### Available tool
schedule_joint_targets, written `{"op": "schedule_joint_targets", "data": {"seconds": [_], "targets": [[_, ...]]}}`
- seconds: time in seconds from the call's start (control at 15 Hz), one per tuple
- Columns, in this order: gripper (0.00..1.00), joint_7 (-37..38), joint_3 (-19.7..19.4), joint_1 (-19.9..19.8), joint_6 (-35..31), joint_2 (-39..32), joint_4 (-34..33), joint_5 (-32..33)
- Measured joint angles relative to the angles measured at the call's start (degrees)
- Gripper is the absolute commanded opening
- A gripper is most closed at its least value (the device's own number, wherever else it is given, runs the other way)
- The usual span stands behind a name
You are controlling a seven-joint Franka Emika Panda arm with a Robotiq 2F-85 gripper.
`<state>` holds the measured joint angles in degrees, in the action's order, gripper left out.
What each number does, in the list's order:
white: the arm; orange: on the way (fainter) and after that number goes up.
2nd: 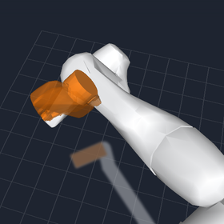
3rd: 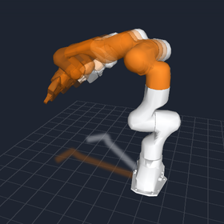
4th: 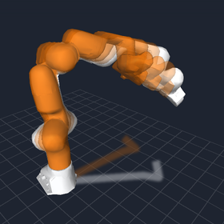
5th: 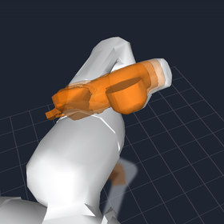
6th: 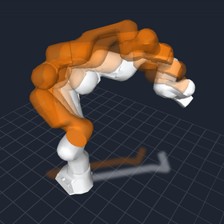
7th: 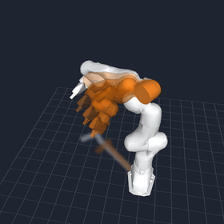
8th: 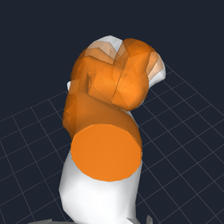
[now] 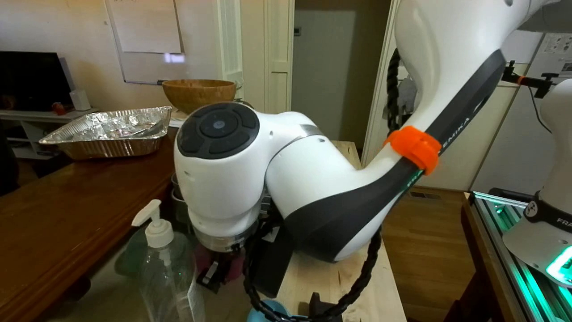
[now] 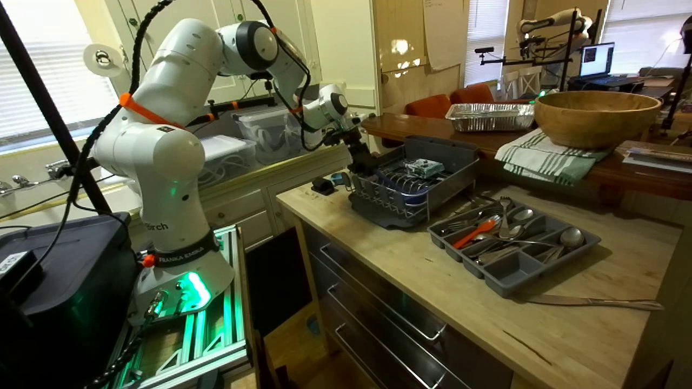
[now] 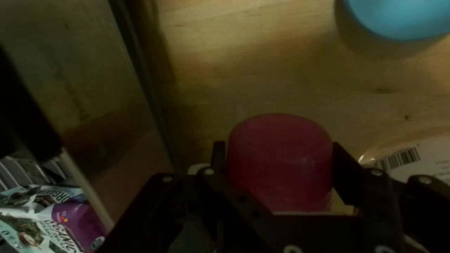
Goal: Place the cup upside down on the dishrack.
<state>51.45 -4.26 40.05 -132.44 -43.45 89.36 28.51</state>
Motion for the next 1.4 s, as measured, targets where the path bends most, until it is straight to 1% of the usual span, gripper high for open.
{"op": "schedule_joint_targets", "data": {"seconds": [0.27,0.4,0.6,0.93,1.2,1.4], "targets": [[0.45,0.1,0.5,0.3,7.6,5.1,2.2,0.0],[0.45,-0.2,1.0,-0.1,9.1,7.2,3.5,0.0],[0.45,-2.7,3.2,-1.9,9.0,10.4,6.1,-0.4],[0.45,-9.8,7.5,-7.3,7.2,17.3,11.8,-3.4],[0.45,-12.5,9.5,-11.9,3.1,24.8,18.5,-6.0],[0.45,-15.1,10.6,-15.4,1.7,30.8,24.0,-9.0]]}}
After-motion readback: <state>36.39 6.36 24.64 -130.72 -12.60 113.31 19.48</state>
